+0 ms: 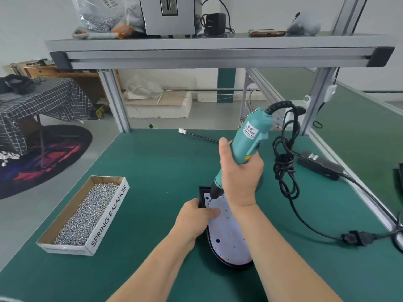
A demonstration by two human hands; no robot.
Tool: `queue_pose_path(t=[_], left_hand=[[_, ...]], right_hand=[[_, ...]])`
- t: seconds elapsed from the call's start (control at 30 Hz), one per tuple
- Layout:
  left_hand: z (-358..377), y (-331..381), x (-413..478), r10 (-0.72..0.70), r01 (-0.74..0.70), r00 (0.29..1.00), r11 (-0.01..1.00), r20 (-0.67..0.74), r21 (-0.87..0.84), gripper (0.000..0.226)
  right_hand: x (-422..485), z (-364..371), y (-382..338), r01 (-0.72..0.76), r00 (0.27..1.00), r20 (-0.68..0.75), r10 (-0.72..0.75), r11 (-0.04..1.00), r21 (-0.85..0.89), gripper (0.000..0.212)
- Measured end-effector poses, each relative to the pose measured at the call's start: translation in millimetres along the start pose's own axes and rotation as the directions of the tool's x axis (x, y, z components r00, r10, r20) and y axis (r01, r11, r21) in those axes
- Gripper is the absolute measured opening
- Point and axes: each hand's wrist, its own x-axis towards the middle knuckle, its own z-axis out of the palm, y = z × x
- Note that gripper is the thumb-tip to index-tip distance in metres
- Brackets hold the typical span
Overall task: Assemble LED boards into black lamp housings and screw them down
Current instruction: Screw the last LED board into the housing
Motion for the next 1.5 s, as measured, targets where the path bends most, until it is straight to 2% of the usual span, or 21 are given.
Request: queue_pose_path(t=[0.3, 0.63, 0.93, 1.2, 1.3, 1.37, 1.5], left_hand=[[0, -1, 1, 0.013, -0.013, 1.000, 1.000, -0.008, 0.011, 0.038], [1, -5, 5, 0.025, -0.025, 0.999, 1.000, -0.019, 0.016, 0.036], [2, -6, 6, 0.032, -0.032, 0.999, 0.999, -0.035, 0.014, 0.035], [2, -3, 2, 0.033, -0.032, 0.999, 0.999, -0.019, 0.010, 0.034], [1, -3, 0, 0.039, -0.039, 0.999, 0.999, -0.023, 0.007, 0.028], [-1, -4, 1, 0.042, -0.042, 0.999, 0.999, -0.026, 0.004, 0.027], [0, -8, 0, 0.036, -0.036, 0.999, 0.999, -0.021, 0.019, 0.045]], right_hand=[[1, 4, 5, -0.015, 1.000, 0.021, 0.016, 1.000, -0.020, 0.056], [2, 15, 6, 0.042, 0.993, 0.116, -0.034, 0.997, -0.070, 0.043], [3, 15, 10, -0.043, 0.985, 0.168, 0.050, 0.998, -0.041, 0.046], [-4, 6, -2, -0.074, 0.988, 0.134, 0.075, 0.997, -0.015, 0.044], [2, -1, -28, -0.046, 0.995, 0.096, 0.038, 0.995, 0.091, 0.029], [17, -9, -45, -0.012, 0.999, 0.035, 0.007, 0.989, 0.145, 0.026], [52, -57, -55, 0.005, 0.989, -0.144, 0.011, 0.994, 0.108, 0.023]])
